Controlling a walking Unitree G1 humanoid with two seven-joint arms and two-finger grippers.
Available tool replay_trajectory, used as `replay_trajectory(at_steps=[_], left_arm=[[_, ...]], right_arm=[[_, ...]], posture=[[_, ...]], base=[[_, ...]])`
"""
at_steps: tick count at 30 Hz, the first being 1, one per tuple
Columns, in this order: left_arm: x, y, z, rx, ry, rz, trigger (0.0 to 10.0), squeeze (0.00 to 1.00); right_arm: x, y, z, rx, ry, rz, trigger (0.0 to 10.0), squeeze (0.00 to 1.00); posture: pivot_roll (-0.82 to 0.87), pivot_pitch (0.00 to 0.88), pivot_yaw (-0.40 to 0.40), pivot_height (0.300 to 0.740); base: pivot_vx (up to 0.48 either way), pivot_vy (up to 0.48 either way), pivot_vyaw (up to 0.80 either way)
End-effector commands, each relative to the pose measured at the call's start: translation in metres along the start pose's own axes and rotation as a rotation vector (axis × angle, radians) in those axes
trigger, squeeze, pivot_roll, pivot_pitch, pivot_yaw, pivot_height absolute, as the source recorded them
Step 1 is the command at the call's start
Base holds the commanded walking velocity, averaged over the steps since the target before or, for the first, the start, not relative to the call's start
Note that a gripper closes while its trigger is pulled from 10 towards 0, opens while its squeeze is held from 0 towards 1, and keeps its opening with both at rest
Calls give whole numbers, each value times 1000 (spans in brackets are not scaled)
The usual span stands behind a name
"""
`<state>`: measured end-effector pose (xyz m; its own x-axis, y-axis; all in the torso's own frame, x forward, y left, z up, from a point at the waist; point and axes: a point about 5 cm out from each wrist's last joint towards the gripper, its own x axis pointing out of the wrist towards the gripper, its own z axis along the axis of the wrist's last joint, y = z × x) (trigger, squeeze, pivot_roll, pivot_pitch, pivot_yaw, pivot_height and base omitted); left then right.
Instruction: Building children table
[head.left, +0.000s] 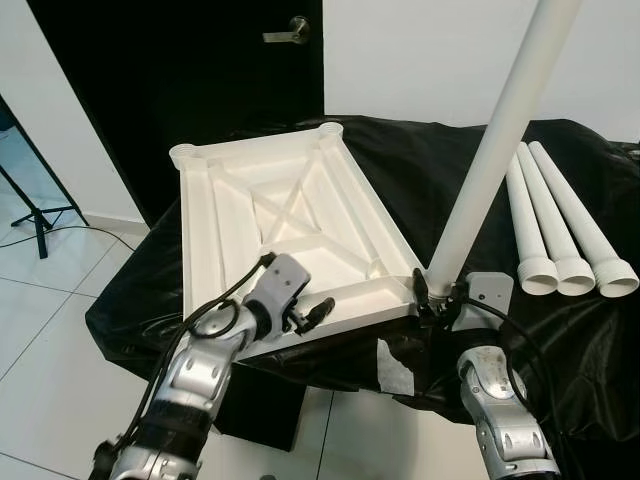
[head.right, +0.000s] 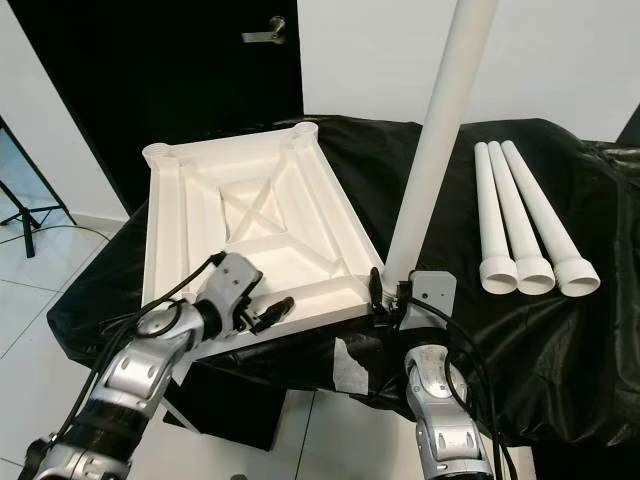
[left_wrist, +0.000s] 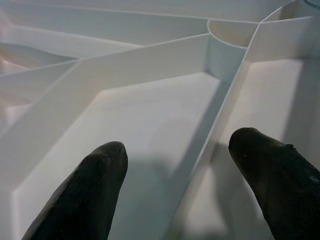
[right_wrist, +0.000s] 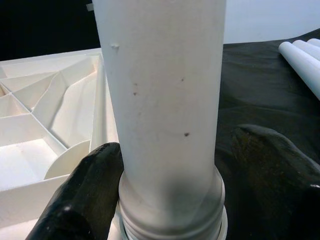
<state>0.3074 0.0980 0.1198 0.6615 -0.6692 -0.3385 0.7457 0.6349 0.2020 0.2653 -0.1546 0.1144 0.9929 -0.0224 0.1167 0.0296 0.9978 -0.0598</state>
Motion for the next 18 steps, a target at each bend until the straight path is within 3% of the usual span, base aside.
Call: replay_trajectory(at_steps=[1,2,3,4,5,6,8,9,12,13,15,16,17,18], left_arm=[[1,10,-6,-13,49,203,9765,0],[1,10,-6,-13,49,203,9765,0],[3,11,-4,-18,57,208,6431,0],[4,12,-3,-23,73,213,4745,0],[4,12,-3,-23,73,213,4745,0],[5,13,-2,-19,89,216,235,0],[6,16,-3,-15,119,225,745,0],[7,17,-4,-10,138,233,0,0],[7,19,-4,-8,155,240,0,0],[6,21,-4,6,172,243,510,0],[6,21,-4,6,172,243,510,0],[6,22,-3,32,182,237,4824,0],[5,24,-1,52,200,233,10000,0],[5,24,-1,52,200,233,10000,0]], right_arm=[[-1,-3,-2,1,6,-26,10000,0],[-1,-3,-2,1,6,-26,10000,0],[-1,-3,-2,1,6,-26,10000,0],[-1,-3,-2,2,6,-26,10000,0],[-1,-3,-2,2,6,-26,10000,0],[-1,-3,-2,1,5,-25,10000,0],[0,-3,-2,1,4,-26,10000,0],[0,-4,-1,-2,2,-28,10000,0],[0,-5,-1,-4,1,-29,10000,0],[0,-5,-2,-4,1,-32,10000,0],[0,-5,-2,-4,1,-32,10000,0],[0,-5,-2,-6,0,-32,10000,0],[1,-5,-2,-7,0,-37,10000,0],[1,-5,-2,-7,0,-37,10000,0]], posture=[[6,0,28,740],[6,0,28,740],[6,0,28,740],[4,0,30,740],[4,0,30,740],[4,0,30,740],[0,0,36,740],[0,0,36,740],[-3,0,40,740],[-4,0,42,740],[-4,0,42,740],[-6,0,45,740],[-11,0,53,740],[-11,0,53,740]], base=[[0,0,0],[0,0,0],[0,0,0],[0,0,0],[0,0,0],[0,0,0],[0,0,0],[0,0,0],[0,0,0],[0,0,0],[0,0,0],[0,0,0],[0,0,0],[0,0,0]])
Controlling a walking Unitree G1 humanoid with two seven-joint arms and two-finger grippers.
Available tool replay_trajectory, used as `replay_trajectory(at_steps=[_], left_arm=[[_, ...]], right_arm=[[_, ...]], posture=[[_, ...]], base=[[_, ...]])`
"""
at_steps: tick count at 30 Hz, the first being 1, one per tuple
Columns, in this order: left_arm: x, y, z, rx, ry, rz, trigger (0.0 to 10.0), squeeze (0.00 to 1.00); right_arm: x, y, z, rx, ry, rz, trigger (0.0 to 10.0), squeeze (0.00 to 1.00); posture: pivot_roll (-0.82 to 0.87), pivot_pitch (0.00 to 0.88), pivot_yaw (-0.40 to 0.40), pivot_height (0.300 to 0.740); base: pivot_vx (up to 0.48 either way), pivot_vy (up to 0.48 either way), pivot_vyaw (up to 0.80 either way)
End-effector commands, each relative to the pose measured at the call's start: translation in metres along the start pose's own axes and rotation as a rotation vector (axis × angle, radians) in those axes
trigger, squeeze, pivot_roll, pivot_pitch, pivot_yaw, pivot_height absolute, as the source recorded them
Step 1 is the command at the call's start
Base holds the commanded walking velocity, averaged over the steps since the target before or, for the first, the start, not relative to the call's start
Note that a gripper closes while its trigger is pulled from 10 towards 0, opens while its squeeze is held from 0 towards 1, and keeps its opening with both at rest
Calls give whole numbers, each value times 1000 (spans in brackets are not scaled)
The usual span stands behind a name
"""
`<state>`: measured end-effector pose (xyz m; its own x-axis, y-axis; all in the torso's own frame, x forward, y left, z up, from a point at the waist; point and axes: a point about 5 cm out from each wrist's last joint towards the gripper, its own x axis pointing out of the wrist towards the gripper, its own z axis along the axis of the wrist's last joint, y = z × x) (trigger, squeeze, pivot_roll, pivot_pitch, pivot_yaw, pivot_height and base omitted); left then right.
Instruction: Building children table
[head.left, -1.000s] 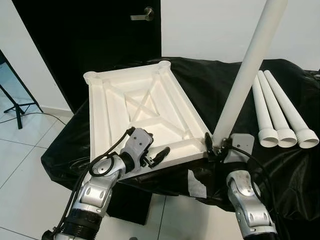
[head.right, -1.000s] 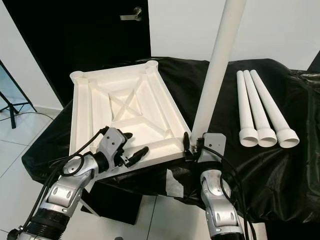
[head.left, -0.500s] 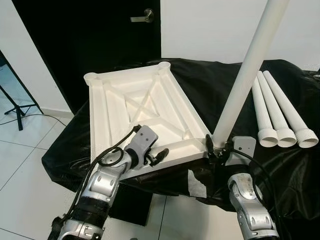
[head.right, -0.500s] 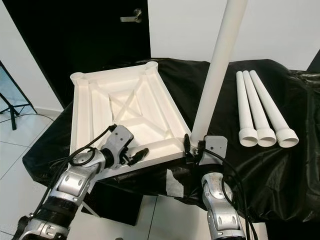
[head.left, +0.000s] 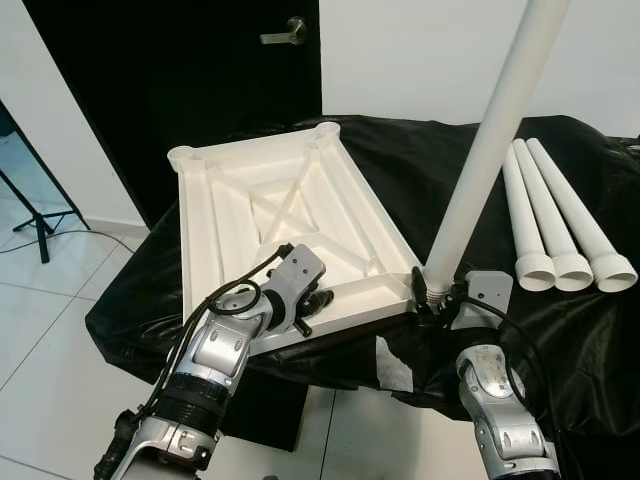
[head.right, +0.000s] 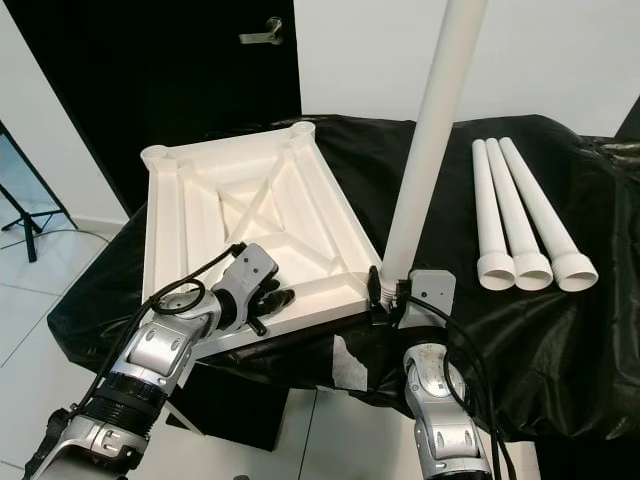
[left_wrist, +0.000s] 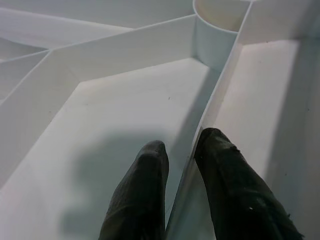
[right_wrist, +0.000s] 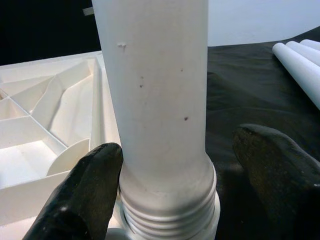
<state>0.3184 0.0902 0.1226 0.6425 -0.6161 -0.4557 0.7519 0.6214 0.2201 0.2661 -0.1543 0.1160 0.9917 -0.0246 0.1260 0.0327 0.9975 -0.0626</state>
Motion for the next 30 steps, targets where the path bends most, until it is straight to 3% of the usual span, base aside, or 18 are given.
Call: replay_trajectory(at_steps=[1,2,3,5,6,18,19,20,21,22,28,29,30], left_arm=[[-5,19,-8,13,74,239,10000,0],[-6,20,-7,26,86,237,10000,0],[-7,20,-6,24,92,233,8863,0],[-6,18,-5,26,100,229,9255,0],[-6,17,-5,29,99,224,0,0],[12,2,16,3,43,239,0,0],[15,-3,19,4,33,243,2941,0],[15,-3,19,4,33,243,2941,0],[18,-7,22,8,23,251,6784,0],[20,-10,25,8,11,248,10000,0],[25,-19,34,0,-47,218,10000,0],[25,-21,36,-32,-70,196,10000,1000],[23,-23,40,-53,-120,168,10000,1000]], right_arm=[[0,-6,-3,-4,9,-34,10000,0],[0,-6,-3,-5,8,-37,10000,0],[0,-6,-3,-4,7,-41,10000,0],[1,-6,-3,-2,6,-48,10000,0],[1,-6,-3,-2,5,-50,10000,0],[4,-5,-2,11,-4,-73,10000,0],[4,-5,-2,13,-4,-74,10000,0],[4,-5,-2,13,-4,-74,10000,0],[5,-5,-2,14,-4,-74,10000,0],[5,-4,-2,16,-4,-75,10000,0],[7,-2,-3,25,0,-69,10000,0],[7,-2,-4,26,2,-69,10000,0],[7,-1,-5,26,5,-70,10000,0]], posture=[[-11,0,53,740],[-11,0,53,740],[-9,0,56,740],[-10,0,59,740],[-12,0,63,740],[-17,0,76,740],[-17,0,77,740],[-17,0,77,740],[-17,0,78,740],[-16,0,75,740],[-17,0,78,740],[-17,0,77,740],[-14,0,77,740]], base=[[0,0,0],[0,0,0],[0,0,0],[0,0,0],[0,0,0],[0,0,0],[0,0,0],[0,0,0],[0,0,0],[0,0,0],[0,0,0],[0,0,0],[0,0,0]])
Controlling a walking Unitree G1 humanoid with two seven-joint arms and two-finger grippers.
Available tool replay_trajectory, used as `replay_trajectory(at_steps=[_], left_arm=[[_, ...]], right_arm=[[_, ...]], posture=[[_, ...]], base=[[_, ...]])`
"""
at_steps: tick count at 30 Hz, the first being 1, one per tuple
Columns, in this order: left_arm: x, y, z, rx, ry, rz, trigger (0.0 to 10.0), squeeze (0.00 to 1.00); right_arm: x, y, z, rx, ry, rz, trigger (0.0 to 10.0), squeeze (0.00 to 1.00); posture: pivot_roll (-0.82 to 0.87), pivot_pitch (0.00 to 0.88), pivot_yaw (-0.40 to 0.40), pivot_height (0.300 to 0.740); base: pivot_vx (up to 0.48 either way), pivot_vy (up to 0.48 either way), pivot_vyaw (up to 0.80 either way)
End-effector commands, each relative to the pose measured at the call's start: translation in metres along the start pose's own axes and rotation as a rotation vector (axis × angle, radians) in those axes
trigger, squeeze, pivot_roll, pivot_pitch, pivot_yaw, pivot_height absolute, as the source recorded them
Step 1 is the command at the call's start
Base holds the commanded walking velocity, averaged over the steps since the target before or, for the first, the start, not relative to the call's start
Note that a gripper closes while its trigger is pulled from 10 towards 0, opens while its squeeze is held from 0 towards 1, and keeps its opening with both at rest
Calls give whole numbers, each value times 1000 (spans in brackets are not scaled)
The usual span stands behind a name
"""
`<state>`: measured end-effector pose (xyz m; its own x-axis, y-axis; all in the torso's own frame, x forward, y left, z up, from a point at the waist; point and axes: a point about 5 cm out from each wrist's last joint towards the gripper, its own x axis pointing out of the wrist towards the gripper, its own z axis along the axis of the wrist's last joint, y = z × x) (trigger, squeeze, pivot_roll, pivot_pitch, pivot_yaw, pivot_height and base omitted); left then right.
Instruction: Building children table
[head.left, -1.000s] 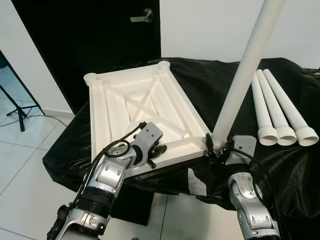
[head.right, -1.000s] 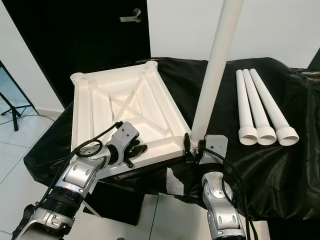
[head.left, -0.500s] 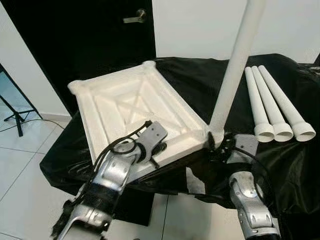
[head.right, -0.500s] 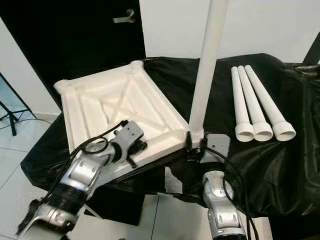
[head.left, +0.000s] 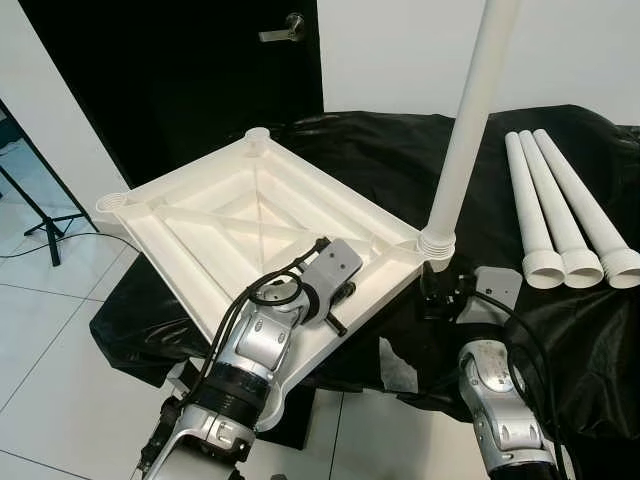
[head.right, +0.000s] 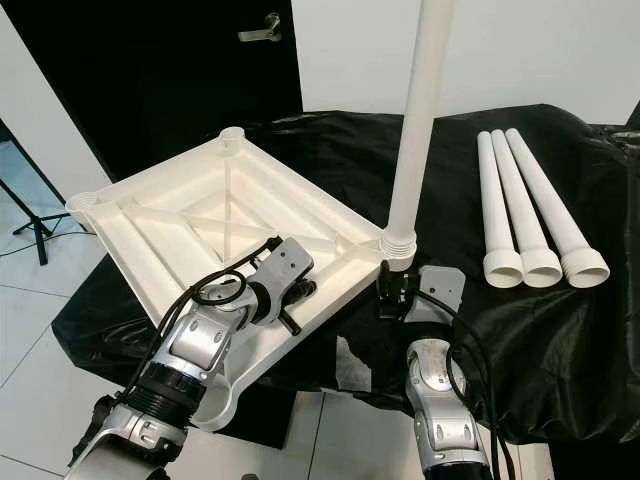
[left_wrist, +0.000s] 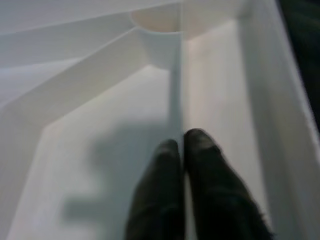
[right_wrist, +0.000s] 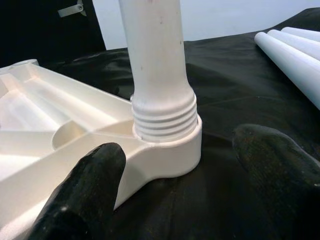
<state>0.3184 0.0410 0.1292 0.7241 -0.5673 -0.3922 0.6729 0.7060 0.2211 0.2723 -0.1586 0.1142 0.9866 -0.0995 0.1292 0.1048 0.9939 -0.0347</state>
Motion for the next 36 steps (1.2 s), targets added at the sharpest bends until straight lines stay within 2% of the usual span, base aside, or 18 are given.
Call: replay_trajectory(at_steps=[1,4,5,6,9,11,12,17,21,22,23,24,27,31,34,36], left_arm=[[-5,6,15,-2,-99,58,10000,1000],[-6,6,19,6,-126,51,10000,1000],[-8,5,24,5,-167,28,10000,1000],[-16,4,34,1,-253,-22,10000,0],[-21,5,38,-4,-292,-53,10000,0],[-30,9,44,-2,-349,-84,10000,0],[-37,16,43,8,-366,-97,10000,0],[-48,29,40,28,-376,-97,10000,0],[-70,54,26,100,-362,-67,10000,0],[-83,63,16,150,-340,-87,10000,0],[-83,63,16,150,-340,-87,10000,0],[-92,70,5,168,-295,-104,10000,0],[-96,74,-1,166,-261,-110,10000,0],[-102,83,-12,227,-206,-73,10000,0],[-119,96,-34,257,-105,-52,10000,0],[-123,98,-36,252,-92,-54,10000,0]], right_arm=[[1,3,-2,9,6,6,10000,0],[1,4,-2,10,7,7,10000,0],[1,4,-3,10,8,9,10000,0],[1,5,-3,10,9,9,10000,0],[1,5,-3,10,12,9,10000,0],[1,5,-5,12,19,7,10000,0],[1,5,-6,13,26,6,10000,0],[1,6,-8,14,41,5,10000,0],[3,6,-12,21,76,14,10000,0],[5,8,-14,19,91,21,10000,0],[5,8,-14,19,91,21,10000,0],[6,9,-15,22,107,30,10000,0],[6,10,-16,27,116,36,10000,0],[7,10,-19,27,147,44,10000,0],[11,7,-21,39,182,52,10000,0],[11,7,-21,39,182,53,10000,0]], posture=[[-14,0,77,740],[-14,0,78,740],[-14,0,78,740],[-10,0,77,740],[-8,0,77,740],[-6,0,74,740],[-2,0,72,740],[1,0,69,740],[19,0,53,740],[24,0,46,740],[24,0,46,740],[28,0,40,740],[29,0,39,740],[39,0,25,740],[44,0,14,740],[44,0,14,740]], base=[[0,0,0],[0,0,0],[0,0,0],[0,0,0],[0,0,0],[0,0,0],[0,0,0],[0,0,0],[0,0,0],[0,0,0],[0,0,0],[0,0,0],[0,0,0],[0,0,0],[0,0,0],[0,0,0]])
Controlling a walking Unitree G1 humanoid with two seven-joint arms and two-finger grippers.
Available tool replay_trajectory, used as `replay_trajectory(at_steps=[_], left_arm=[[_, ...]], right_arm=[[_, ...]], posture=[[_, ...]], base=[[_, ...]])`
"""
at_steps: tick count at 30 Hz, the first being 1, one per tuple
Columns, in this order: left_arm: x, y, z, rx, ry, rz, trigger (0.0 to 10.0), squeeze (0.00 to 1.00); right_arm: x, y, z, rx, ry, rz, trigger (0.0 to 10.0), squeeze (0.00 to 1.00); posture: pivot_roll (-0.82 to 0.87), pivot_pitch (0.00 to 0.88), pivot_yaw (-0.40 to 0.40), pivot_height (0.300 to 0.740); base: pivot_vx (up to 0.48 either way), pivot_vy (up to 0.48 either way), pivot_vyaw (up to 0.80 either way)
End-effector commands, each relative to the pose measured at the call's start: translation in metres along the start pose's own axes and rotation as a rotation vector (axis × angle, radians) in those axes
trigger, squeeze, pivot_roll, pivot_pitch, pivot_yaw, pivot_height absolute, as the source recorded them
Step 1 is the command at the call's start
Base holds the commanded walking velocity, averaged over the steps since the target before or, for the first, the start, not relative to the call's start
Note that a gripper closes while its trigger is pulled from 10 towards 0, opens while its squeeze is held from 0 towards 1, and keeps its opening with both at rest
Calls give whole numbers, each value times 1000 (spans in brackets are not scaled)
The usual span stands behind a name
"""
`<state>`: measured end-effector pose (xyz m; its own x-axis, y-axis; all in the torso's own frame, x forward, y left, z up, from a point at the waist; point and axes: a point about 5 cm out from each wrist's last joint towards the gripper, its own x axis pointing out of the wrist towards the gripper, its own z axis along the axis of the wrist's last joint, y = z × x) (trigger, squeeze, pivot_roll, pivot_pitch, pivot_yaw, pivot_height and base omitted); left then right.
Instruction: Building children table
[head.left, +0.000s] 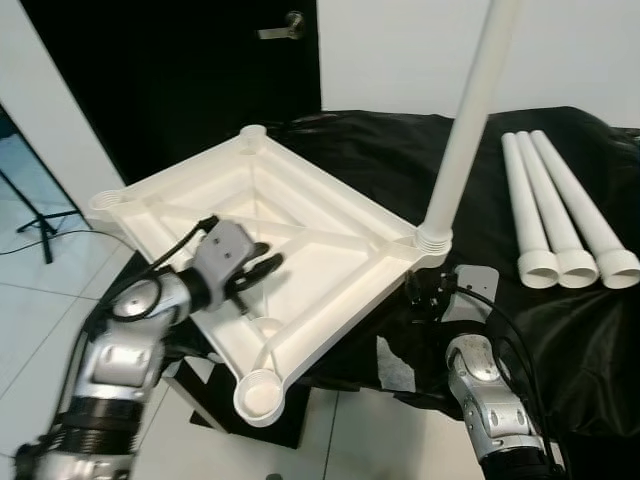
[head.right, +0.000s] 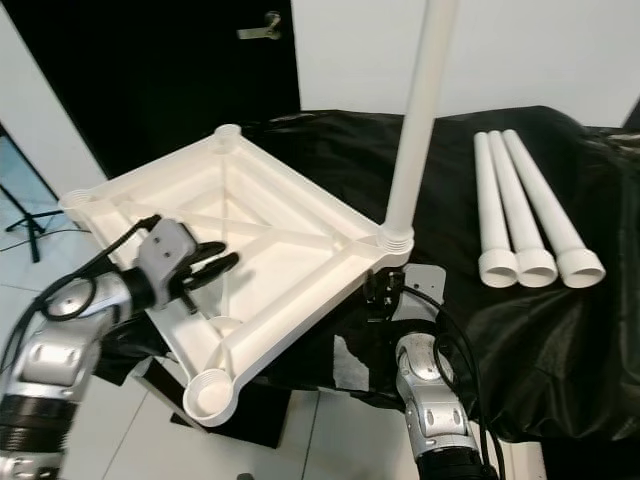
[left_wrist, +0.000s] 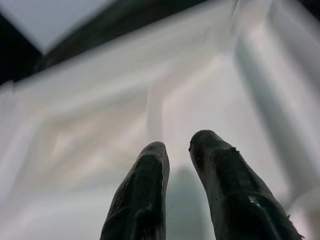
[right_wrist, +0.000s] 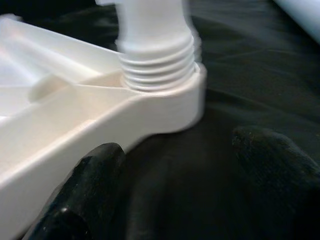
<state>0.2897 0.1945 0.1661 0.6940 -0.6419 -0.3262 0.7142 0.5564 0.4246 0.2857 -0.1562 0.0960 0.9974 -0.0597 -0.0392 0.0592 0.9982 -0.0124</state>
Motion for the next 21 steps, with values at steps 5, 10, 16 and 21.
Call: replay_trajectory(at_steps=[5,10,16,21], left_arm=[[-22,3,-19,49,103,-25,10000,0],[-40,-5,-35,84,221,-112,10000,0],[-40,-21,-38,101,264,-194,10000,0],[-27,-45,-31,107,230,-285,10000,0]], right_arm=[[5,2,0,-7,24,32,10000,0],[7,3,-2,4,53,54,10000,0],[13,3,-6,17,115,65,10000,0],[25,6,-2,25,150,102,10000,0]], posture=[[50,0,3,740],[58,0,-10,740],[59,0,-12,740],[59,0,-12,740]], base=[[0,0,0],[0,0,0],[0,0,0],[0,0,0]])
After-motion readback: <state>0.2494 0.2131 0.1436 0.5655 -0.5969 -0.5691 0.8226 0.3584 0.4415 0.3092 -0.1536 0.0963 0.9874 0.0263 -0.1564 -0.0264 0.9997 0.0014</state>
